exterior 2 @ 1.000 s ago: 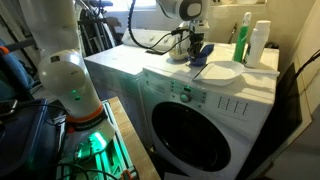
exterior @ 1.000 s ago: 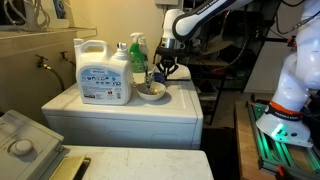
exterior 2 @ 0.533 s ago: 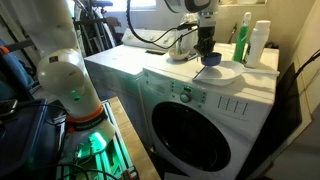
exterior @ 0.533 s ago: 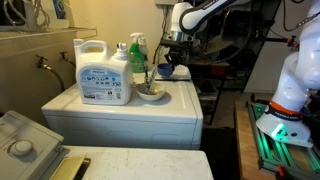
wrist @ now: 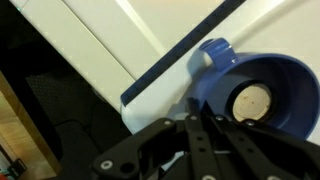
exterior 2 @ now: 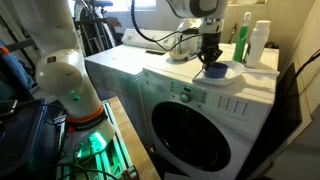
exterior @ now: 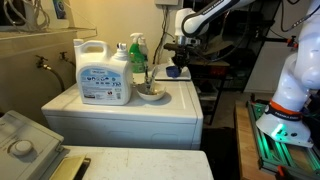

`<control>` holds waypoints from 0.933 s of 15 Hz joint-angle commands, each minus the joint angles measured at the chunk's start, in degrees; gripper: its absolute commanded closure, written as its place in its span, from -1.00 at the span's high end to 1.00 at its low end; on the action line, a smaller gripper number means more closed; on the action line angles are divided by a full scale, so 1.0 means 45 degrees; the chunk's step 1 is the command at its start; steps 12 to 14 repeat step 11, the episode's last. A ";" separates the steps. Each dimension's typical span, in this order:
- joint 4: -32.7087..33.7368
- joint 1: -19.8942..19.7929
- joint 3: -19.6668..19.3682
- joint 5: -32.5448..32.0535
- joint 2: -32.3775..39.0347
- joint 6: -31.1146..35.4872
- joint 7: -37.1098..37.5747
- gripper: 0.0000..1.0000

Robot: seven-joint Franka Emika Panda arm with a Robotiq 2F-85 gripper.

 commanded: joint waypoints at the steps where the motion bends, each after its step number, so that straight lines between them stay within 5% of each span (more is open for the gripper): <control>1: -0.0164 -0.0135 -0.0050 -0.0114 0.0112 0.0234 0.1043 -0.25; 4: -0.0538 -0.0110 0.0110 0.0169 -0.0606 0.0560 0.0599 0.20; 9: -0.2080 0.0120 0.0618 -0.1958 -0.3859 0.2119 0.0983 0.94; 10: -0.2336 0.0159 0.0916 -0.1848 -0.4450 0.2191 0.0289 1.00; 11: -0.0937 -0.0127 0.0885 -0.1451 -0.2773 0.1644 0.0523 0.74; 14: -0.0937 -0.0127 0.0885 -0.1451 -0.2773 0.1644 0.0523 0.74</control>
